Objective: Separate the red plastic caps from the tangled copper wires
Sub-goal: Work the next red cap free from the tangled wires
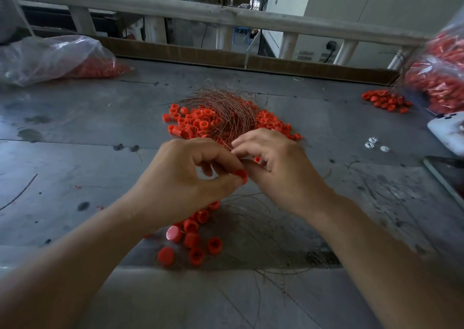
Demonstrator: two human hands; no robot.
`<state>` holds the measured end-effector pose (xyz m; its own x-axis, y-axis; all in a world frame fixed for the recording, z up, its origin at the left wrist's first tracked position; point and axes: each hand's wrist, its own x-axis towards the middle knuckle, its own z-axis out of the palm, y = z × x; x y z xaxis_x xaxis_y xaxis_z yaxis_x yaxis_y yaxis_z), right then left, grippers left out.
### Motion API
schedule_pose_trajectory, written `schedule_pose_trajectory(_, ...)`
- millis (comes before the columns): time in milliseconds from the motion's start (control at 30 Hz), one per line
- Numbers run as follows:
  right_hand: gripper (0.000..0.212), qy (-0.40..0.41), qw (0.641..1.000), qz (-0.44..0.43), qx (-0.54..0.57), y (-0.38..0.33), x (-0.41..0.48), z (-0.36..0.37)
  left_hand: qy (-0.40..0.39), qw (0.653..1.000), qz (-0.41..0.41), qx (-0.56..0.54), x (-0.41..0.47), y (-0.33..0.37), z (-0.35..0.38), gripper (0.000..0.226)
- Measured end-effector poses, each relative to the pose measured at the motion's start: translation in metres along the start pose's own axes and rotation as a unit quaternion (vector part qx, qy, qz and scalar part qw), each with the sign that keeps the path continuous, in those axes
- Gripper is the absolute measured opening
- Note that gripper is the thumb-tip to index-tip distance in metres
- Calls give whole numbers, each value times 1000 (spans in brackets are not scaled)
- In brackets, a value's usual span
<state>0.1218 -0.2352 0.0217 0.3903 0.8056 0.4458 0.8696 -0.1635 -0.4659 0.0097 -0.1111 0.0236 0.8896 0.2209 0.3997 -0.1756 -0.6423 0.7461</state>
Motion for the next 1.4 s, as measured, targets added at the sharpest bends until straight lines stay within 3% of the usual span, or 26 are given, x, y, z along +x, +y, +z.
schedule_pose_trajectory(267,12,59,995,-5,80,1,2,-5,32,998,-16,-57,1,-5,-10,10)
schedule_pose_trajectory(567,21,243,962,-83,94,0,2,-21,54,978,-61,-192,1,-11,-9,20)
schedule_pose_trajectory(700,25,286,950,-105,73,1,2,-29,46,979,-48,-191,2,-14,-8,23)
schedule_pose_trajectory(867,20,219,969,-68,96,-2,2,-28,52,981,-52,-182,3,-16,-7,24)
schedule_pose_trajectory(1033,7,141,984,-49,93,-8,2,-15,46,965,-53,-254,3,-12,-7,26)
schedule_pose_trajectory(1400,9,151,982,-22,110,-13,1,-15,40,958,-62,-278,2,-11,-6,29)
